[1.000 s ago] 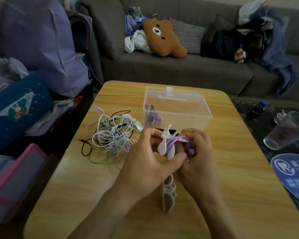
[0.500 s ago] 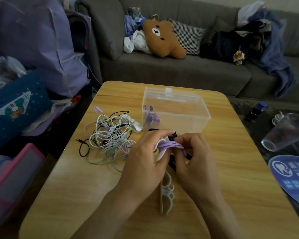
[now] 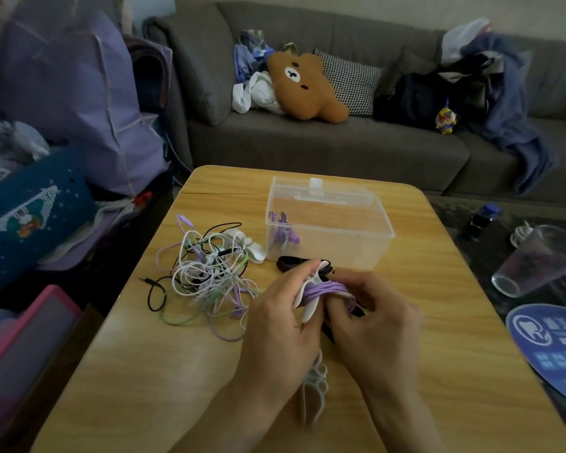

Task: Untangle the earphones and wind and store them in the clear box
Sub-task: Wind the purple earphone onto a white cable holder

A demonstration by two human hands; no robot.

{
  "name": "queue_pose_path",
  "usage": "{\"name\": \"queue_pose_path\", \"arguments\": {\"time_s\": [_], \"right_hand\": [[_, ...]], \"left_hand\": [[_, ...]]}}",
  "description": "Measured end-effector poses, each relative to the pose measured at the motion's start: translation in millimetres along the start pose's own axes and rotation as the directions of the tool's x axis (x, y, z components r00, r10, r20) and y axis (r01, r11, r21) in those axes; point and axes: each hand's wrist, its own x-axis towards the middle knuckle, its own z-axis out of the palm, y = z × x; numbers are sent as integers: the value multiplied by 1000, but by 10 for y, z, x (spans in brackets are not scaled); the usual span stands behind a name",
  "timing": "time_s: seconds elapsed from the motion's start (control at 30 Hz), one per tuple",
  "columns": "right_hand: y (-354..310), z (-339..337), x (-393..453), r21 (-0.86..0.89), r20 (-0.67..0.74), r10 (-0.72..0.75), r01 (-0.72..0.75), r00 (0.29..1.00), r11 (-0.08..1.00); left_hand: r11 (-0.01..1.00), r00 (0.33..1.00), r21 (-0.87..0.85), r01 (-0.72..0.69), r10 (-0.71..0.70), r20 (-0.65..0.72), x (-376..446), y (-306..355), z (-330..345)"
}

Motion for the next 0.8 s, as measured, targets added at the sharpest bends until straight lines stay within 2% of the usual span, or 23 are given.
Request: {"name": "queue_pose_path", "arguments": {"time_s": [0.17,0.47,0.8], "right_hand": [[-72,43,-26,107,-80,124,-115,989,988],[-100,129,-34,203,-119,194,-168,974,965],[-93,146,-68,239,-26,285,-271,958,932]], "left_hand": [[993,997,106,-50,57,-61,-1,10,33],[999,982,19,36,-32,-184,5,-17,35],[993,970,-61,102,-113,-213,13,12,5]]}}
